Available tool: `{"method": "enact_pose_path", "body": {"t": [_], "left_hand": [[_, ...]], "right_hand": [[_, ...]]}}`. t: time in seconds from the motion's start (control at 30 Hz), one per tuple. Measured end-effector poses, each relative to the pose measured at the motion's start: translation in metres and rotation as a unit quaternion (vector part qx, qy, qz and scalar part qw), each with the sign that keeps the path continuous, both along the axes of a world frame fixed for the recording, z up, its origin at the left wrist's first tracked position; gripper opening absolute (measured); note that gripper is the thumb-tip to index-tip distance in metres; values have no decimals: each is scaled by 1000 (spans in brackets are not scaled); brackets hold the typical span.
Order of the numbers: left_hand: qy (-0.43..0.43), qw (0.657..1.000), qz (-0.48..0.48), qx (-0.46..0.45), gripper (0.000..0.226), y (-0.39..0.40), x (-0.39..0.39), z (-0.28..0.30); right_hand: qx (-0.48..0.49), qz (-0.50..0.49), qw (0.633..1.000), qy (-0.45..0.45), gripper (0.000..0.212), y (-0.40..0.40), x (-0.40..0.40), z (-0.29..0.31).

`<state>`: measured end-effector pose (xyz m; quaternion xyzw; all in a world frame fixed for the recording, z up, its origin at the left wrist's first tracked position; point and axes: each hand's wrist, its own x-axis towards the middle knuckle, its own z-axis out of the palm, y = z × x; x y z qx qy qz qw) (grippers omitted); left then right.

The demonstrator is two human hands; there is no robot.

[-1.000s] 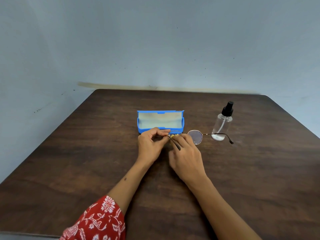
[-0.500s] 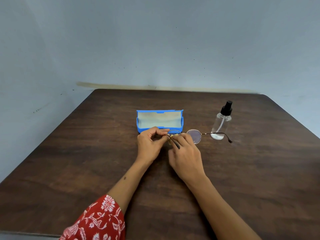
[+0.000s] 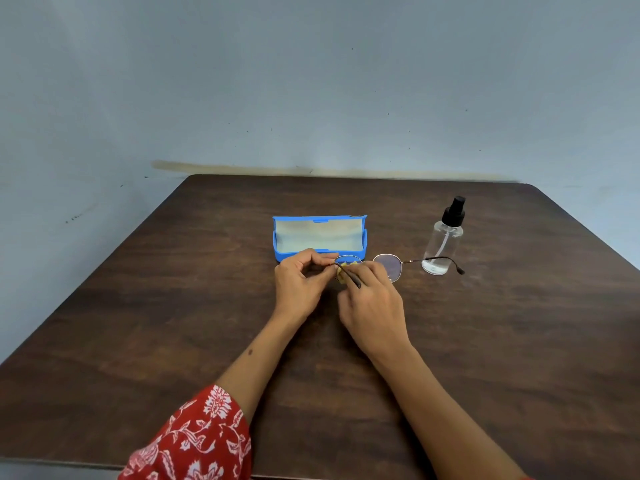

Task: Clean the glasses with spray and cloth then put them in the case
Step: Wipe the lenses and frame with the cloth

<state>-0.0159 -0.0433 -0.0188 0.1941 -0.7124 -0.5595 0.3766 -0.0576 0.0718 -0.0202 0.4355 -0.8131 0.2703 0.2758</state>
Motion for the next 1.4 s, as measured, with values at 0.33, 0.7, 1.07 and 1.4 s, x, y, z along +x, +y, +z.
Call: {"method": "enact_pose_path", "body": {"t": [0.33,0.7,1.07,1.4], "left_hand": [[4,1000,-4,14,11,-1,-2,-2],[9,1000,-8,8,12,-2,-1,-2],[9,1000,-13,12,10,-2,-2,-3],[7,1000,-15,11,13,-2,-1,-3]], "right_hand": [[10,6,1000,13,30,-1,2,-1],[20,5,1000,9,30,0,3,2],[13,-11,1000,9,17,-1,0,0],[-20,-24,999,22,17,-4,-3,1]]}}
